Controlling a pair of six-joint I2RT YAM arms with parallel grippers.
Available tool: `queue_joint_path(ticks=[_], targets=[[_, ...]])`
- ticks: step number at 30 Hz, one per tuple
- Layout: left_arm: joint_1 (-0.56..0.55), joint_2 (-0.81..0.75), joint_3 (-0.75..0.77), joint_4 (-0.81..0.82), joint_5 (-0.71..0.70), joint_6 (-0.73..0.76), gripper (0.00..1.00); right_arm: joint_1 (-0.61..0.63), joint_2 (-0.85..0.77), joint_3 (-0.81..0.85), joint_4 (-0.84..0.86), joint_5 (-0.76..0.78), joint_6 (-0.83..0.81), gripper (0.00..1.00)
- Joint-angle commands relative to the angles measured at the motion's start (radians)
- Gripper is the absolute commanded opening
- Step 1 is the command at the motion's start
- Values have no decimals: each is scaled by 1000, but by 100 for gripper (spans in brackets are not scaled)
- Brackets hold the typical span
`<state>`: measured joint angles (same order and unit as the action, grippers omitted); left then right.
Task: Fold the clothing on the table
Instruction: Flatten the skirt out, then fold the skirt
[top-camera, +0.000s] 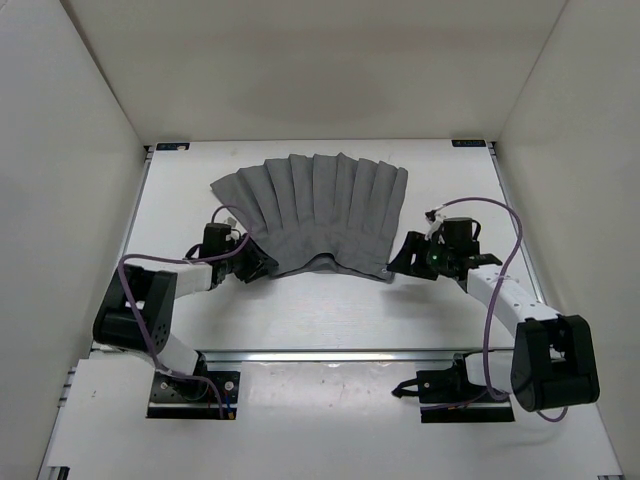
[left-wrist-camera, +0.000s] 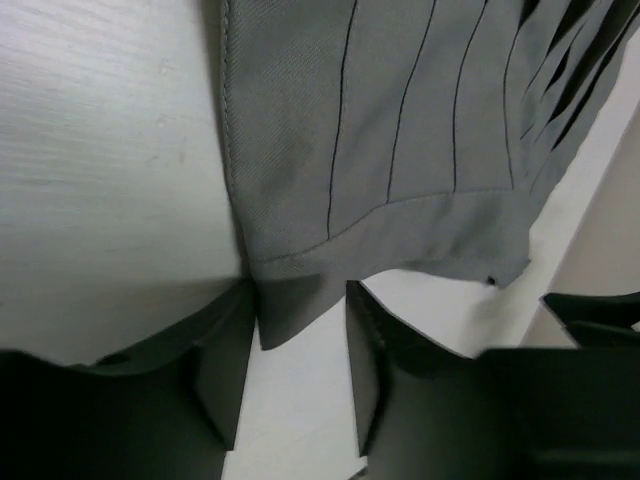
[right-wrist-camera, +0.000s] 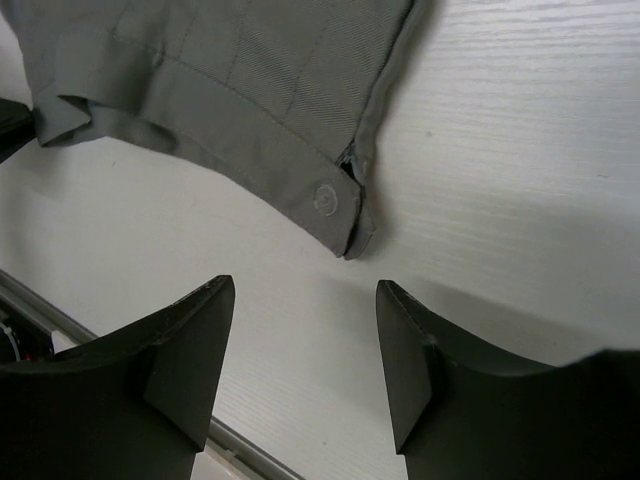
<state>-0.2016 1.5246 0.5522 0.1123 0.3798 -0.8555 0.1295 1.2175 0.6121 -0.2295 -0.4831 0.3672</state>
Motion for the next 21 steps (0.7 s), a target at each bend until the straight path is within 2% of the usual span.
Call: queue_joint_path(ticks=[1, 2, 3, 4, 5, 6, 7, 10, 15, 17, 19, 21], targets=[[-27, 45, 11, 41, -28, -16, 45, -5, 43, 5, 55, 58, 30, 56], [-35, 57, 11, 61, -19, -28, 44, -14, 48, -3, 52, 64, 41, 59], [-35, 72, 17, 59, -4, -36, 38, -13, 74, 6, 76, 72, 39, 60], [-39, 74, 14, 67, -1, -34, 26, -8, 101, 8, 79, 71, 39, 61], [-38, 81, 11, 73, 7, -27, 20, -10, 118, 8, 96, 63, 44, 61], [-36, 77, 8, 84, 11, -31, 7, -13, 149, 12, 117, 42, 50, 62], [-32, 75, 2, 86, 13, -39, 0, -10, 177, 5, 127, 29, 52, 61], [-21, 72, -6, 86, 19, -28, 0, 5, 229, 8, 198, 17, 78, 57], [-1, 72, -29, 86, 42, -10, 0, 3, 306, 43, 220, 17, 81, 50], [8, 65, -37, 84, 57, 7, 0, -5, 350, 48, 255, -37, 84, 35], [22, 69, -40, 60, 112, 42, 0, -27, 368, 69, 233, -104, 72, 0], [56, 51, -46, 6, 151, 81, 0, -13, 335, 81, 162, -101, 53, 0]])
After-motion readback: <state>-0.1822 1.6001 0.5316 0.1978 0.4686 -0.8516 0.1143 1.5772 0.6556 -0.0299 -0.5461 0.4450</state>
